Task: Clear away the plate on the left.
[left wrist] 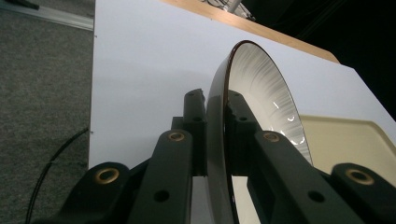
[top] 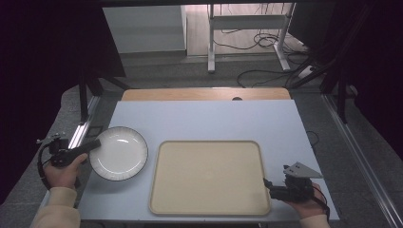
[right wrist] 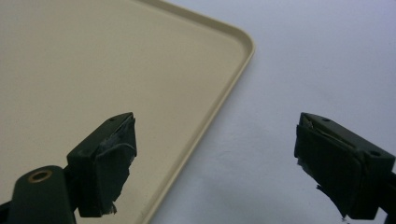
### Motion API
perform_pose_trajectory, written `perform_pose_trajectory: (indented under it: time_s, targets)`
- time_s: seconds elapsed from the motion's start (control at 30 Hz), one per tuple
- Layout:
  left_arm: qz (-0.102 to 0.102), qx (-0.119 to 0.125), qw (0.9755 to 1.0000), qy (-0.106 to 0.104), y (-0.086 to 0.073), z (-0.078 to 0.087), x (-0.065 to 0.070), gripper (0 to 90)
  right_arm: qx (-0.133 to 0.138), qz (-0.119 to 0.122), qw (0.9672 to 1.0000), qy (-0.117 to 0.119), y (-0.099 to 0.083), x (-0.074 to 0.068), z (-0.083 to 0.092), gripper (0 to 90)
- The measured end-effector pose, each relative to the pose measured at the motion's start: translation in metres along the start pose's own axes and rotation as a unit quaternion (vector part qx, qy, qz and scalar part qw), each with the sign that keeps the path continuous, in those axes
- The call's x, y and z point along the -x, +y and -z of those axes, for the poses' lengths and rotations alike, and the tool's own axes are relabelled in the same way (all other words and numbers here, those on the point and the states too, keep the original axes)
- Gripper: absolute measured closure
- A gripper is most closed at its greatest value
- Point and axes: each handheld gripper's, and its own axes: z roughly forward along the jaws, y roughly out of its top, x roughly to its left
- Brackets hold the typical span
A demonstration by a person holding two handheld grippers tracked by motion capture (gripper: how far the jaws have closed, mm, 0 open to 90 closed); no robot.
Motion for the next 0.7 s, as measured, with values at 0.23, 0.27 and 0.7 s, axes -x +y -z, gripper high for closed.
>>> perform_pose_trajectory:
  time_s: [0.23,0.27,0.7]
  targets:
    - [-0.001,0.012,0.9998,-0.017,0.002,0.004,0.006,81.1,0.0,0.0,1.0,0.0,0.0,0.0,0.0,13.3]
    - [0.0,0.015,0.9997,-0.022,0.003,0.004,0.007,81.1,0.0,0.0,1.0,0.0,0.0,0.0,0.0,13.3]
    - [-0.004,0.025,0.9975,-0.066,0.007,0.002,0.028,80.9,0.0,0.001,1.0,-0.001,0.0,0.0,0.0,13.3]
